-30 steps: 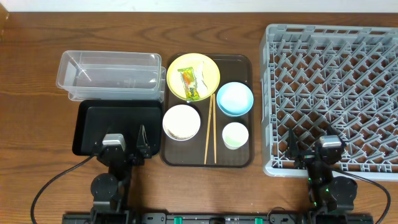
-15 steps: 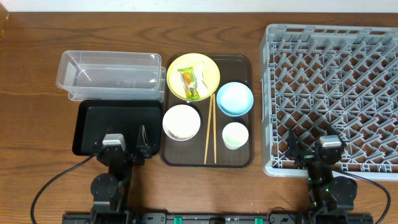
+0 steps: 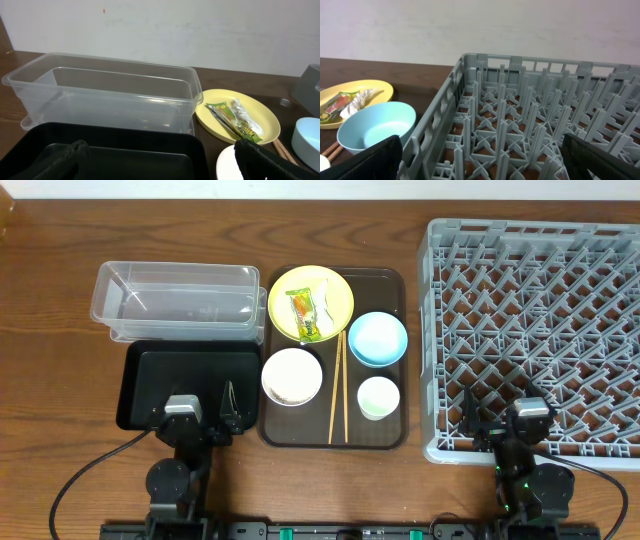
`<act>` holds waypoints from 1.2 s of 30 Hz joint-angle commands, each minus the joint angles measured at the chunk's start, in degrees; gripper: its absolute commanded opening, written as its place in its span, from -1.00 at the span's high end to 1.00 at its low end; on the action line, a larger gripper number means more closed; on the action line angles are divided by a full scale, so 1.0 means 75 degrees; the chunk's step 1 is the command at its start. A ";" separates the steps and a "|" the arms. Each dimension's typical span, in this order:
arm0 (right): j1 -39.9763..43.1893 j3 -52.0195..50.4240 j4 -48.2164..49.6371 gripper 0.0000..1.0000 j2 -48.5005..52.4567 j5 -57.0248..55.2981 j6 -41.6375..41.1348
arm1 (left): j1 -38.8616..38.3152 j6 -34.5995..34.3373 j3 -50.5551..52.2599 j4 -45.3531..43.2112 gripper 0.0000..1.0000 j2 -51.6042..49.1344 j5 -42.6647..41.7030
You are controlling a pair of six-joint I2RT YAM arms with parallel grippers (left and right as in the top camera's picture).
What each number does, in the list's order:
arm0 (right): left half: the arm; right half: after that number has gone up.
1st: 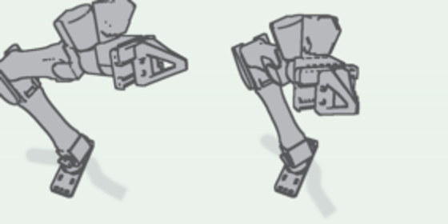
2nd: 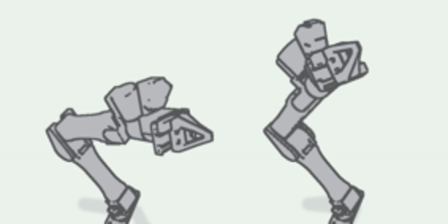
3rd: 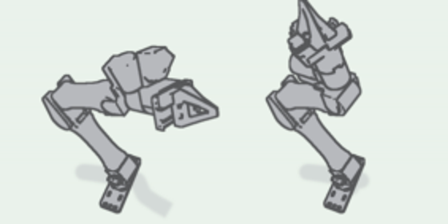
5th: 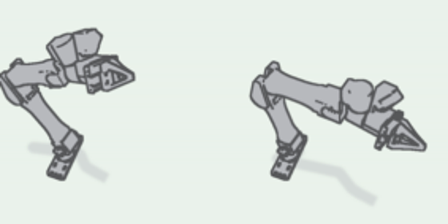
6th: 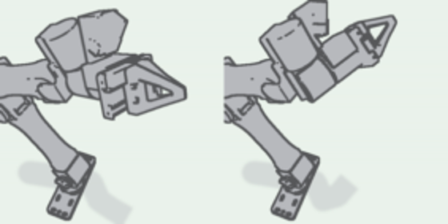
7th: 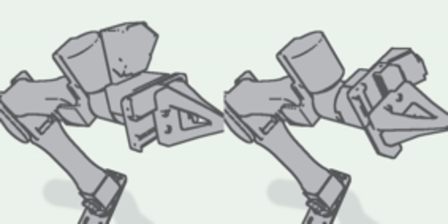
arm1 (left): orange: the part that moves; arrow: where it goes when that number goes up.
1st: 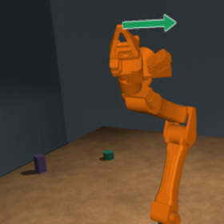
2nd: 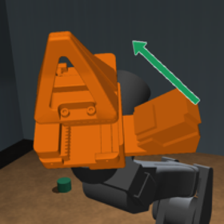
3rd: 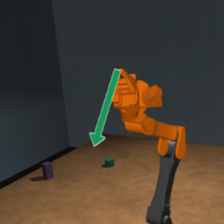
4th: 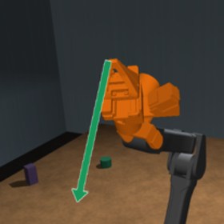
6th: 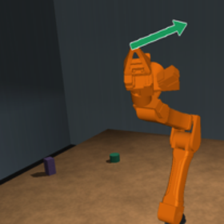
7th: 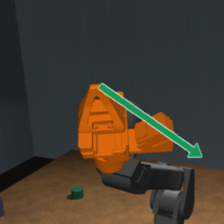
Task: Sort waste into correct bins and load items into the dishwasher rack
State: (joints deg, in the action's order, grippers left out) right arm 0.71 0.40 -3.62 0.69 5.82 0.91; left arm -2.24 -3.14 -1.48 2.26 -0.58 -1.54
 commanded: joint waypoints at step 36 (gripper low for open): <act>-0.0076 0.2690 -0.1102 -0.99 0.3416 -0.0828 -0.0542 | 0.0041 -0.0391 -0.3101 0.2483 -0.89 -0.3617 -0.0070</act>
State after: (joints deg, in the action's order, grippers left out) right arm 0.69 15.64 -10.48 21.19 0.34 -2.35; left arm -2.24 -5.78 -18.35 19.31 -22.15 -1.34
